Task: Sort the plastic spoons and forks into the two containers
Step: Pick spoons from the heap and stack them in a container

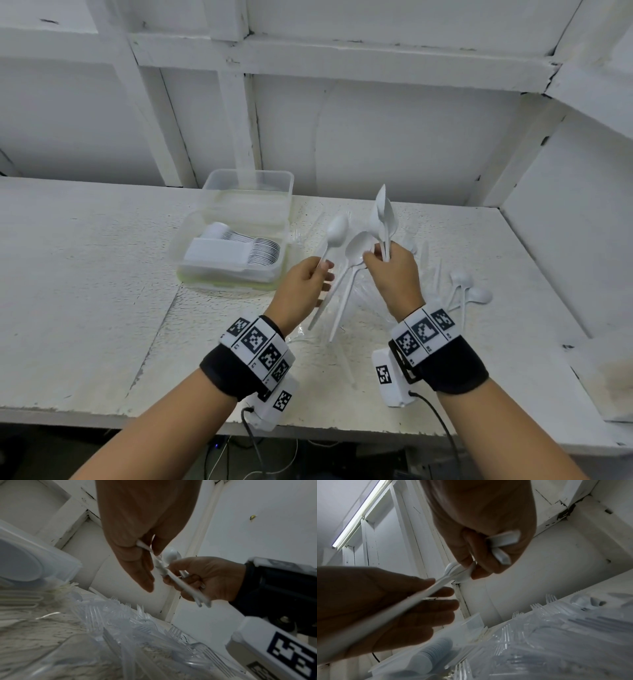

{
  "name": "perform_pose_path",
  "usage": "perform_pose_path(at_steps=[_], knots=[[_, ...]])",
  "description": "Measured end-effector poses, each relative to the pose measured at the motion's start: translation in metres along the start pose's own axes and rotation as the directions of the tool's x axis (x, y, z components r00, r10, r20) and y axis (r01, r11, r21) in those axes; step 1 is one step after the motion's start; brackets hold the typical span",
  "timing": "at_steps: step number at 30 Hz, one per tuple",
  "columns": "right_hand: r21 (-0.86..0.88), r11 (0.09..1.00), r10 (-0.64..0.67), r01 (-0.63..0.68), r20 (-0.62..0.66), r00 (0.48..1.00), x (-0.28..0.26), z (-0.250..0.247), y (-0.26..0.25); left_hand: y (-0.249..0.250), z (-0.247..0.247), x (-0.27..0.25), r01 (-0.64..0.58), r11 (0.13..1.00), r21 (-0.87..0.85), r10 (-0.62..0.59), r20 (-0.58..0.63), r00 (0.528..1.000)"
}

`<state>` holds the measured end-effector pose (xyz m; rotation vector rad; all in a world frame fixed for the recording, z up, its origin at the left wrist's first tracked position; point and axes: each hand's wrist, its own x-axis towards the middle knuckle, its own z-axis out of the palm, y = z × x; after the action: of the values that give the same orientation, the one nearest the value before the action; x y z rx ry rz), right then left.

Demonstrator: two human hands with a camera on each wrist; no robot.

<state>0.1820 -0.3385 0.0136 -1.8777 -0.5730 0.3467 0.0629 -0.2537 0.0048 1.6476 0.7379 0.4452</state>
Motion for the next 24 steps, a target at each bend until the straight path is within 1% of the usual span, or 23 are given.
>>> perform_pose_path(at_steps=[2,4,6,9,12,14,17,20,22,24], knots=[[0.015,1.0,0.009,-0.008,-0.023,1.0,0.0,-0.004,0.0,-0.002,-0.002,0.0,-0.002,1.0,0.008,0.003,-0.056,0.998],[0.014,1.0,0.013,-0.013,-0.035,0.999,0.0,-0.006,0.001,-0.003,-0.002,-0.002,-0.036,0.994,0.105,0.046,-0.089,0.995],[-0.008,1.0,0.007,-0.007,-0.042,0.999,-0.001,-0.006,0.001,-0.002,0.0,-0.005,-0.054,0.986,0.156,0.069,-0.088,0.994],[-0.047,0.999,-0.016,0.013,-0.047,0.999,-0.003,-0.002,-0.001,0.001,0.004,-0.008,-0.042,0.987,0.156,0.056,-0.085,0.995],[-0.079,0.996,-0.035,0.031,-0.057,0.998,-0.005,0.001,-0.003,-0.003,0.005,-0.007,-0.101,0.959,0.266,0.123,-0.068,0.99],[-0.082,0.996,-0.04,0.034,-0.069,0.997,-0.006,0.002,-0.005,-0.005,0.006,-0.006,-0.117,0.955,0.274,0.139,-0.063,0.988],[-0.067,0.997,-0.033,0.028,-0.075,0.997,-0.008,0.003,-0.007,-0.007,0.005,-0.007,-0.094,0.971,0.222,0.109,-0.056,0.992],[-0.04,0.999,-0.032,0.03,-0.068,0.997,-0.01,0.006,-0.008,-0.008,0.005,-0.008,-0.073,0.973,0.22,0.075,-0.001,0.997],[-0.019,0.999,-0.034,0.033,-0.055,0.998,-0.011,0.008,-0.009,-0.007,0.006,-0.01,-0.005,0.995,0.098,-0.003,0.075,0.997],[0.013,0.999,-0.03,0.031,-0.038,0.999,-0.013,0.01,-0.01,-0.005,0.007,-0.013,0.077,0.997,-0.03,-0.071,0.158,0.985]])
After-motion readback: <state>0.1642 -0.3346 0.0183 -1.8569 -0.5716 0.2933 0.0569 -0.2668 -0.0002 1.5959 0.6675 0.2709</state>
